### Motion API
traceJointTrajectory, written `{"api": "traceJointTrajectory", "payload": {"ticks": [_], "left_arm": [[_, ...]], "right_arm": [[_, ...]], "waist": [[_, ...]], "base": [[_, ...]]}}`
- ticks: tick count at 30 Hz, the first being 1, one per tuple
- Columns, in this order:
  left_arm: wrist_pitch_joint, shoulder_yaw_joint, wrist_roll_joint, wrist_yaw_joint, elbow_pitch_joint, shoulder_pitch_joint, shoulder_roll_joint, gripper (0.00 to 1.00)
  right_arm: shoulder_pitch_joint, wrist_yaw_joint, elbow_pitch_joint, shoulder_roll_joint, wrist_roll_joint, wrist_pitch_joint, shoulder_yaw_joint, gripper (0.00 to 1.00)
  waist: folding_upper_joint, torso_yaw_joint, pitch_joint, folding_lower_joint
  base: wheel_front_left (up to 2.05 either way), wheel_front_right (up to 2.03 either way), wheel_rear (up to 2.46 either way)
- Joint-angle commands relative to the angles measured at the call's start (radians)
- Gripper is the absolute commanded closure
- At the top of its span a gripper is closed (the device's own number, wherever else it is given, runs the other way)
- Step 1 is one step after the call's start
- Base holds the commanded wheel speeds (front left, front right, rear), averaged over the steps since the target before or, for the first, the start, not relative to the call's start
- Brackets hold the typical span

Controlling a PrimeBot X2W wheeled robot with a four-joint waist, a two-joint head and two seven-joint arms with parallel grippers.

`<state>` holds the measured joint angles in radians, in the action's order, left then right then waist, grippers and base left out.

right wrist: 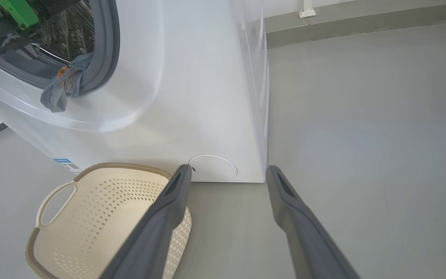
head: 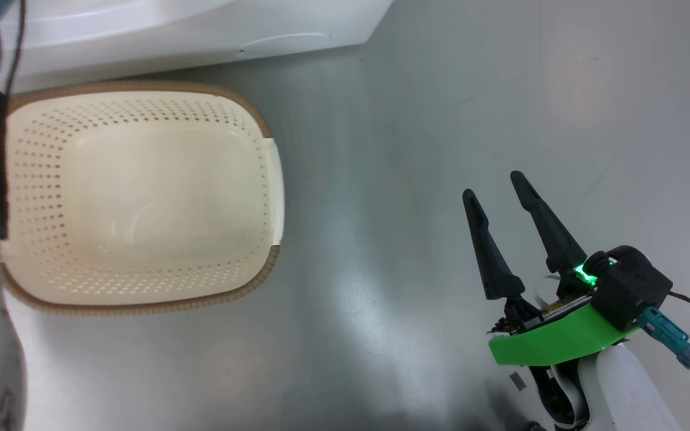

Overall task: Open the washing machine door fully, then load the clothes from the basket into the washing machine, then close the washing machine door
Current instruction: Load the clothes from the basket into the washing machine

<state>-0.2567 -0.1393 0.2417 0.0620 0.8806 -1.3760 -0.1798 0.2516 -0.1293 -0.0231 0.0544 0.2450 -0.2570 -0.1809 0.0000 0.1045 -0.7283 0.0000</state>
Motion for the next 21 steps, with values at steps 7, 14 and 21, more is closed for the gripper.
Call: {"api": "traceJointTrajectory", "payload": {"ticks": [7,14,21], "left_arm": [[-0.005,0.044,0.018,0.017,-0.202,0.181,-0.016,0.00],[-0.005,0.087,0.028,0.023,-0.414,0.388,0.016,0.00],[-0.005,0.190,0.033,-0.003,-0.650,0.661,0.034,0.00]], "right_arm": [[-0.023,-0.001,-0.032,-0.004,-0.012,-0.005,0.004,0.00],[-0.030,-0.001,-0.046,-0.004,-0.019,-0.005,0.020,0.00],[-0.036,-0.001,-0.050,-0.004,-0.016,-0.005,0.014,0.00]], "waist": [[0.0000,-0.066,0.023,0.0000],[0.0000,-0.085,0.031,0.0000],[0.0000,-0.081,0.045,0.0000]], "base": [[0.00,0.00,0.00],[0.00,0.00,0.00],[0.00,0.00,0.00]]}}
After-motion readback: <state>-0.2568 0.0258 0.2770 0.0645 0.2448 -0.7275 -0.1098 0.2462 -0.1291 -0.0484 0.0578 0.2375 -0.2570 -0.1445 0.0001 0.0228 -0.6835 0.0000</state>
